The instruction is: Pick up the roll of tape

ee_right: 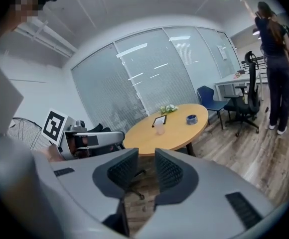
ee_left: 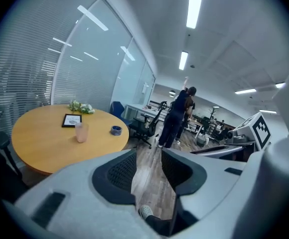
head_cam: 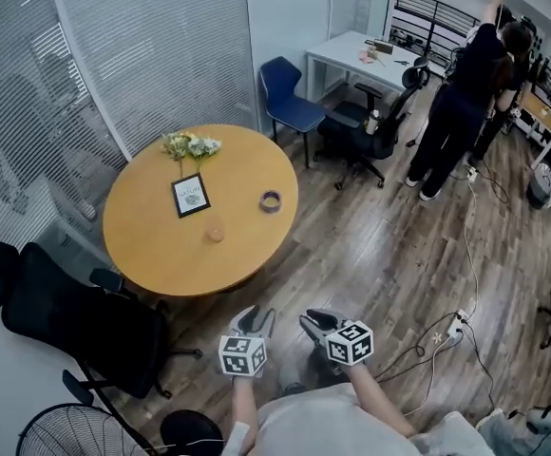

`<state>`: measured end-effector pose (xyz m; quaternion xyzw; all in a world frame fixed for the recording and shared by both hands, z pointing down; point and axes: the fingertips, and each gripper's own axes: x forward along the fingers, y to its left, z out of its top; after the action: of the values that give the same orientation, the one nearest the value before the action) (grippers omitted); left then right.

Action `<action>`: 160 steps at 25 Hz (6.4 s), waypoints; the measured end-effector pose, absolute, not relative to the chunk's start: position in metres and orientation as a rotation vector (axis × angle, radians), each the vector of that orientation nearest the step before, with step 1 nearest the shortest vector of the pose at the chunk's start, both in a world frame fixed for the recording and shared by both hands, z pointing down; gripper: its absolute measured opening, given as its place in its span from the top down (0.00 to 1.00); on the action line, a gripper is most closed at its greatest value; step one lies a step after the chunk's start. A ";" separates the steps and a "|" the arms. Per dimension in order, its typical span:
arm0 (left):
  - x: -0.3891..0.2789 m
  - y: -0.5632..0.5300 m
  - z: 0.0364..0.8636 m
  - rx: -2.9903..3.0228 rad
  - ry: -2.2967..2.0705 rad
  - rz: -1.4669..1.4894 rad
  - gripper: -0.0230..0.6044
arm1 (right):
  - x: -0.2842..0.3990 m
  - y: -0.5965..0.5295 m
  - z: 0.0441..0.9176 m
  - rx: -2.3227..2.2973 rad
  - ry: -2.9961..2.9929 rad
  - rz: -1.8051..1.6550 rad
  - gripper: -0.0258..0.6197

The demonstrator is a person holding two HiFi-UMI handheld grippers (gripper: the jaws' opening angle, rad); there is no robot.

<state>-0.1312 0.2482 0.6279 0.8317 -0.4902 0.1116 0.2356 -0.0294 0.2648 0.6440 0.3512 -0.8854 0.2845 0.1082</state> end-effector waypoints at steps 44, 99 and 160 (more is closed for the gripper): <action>-0.012 -0.089 0.639 2.223 -1.387 0.548 0.73 | 0.061 -0.091 0.677 0.684 -2.661 1.116 0.80; -0.146 -0.281 0.758 2.261 -1.075 0.740 0.73 | -0.021 -0.170 0.695 1.351 -2.389 1.064 0.80; -0.108 -0.277 0.834 2.265 -0.875 1.148 0.87 | 0.059 -0.096 0.704 1.620 -2.223 1.113 0.80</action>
<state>-0.1077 -0.2766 0.8338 0.8216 -0.3172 0.4164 0.2257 0.0585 -0.0959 0.7037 0.5439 -0.7463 0.3737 0.0868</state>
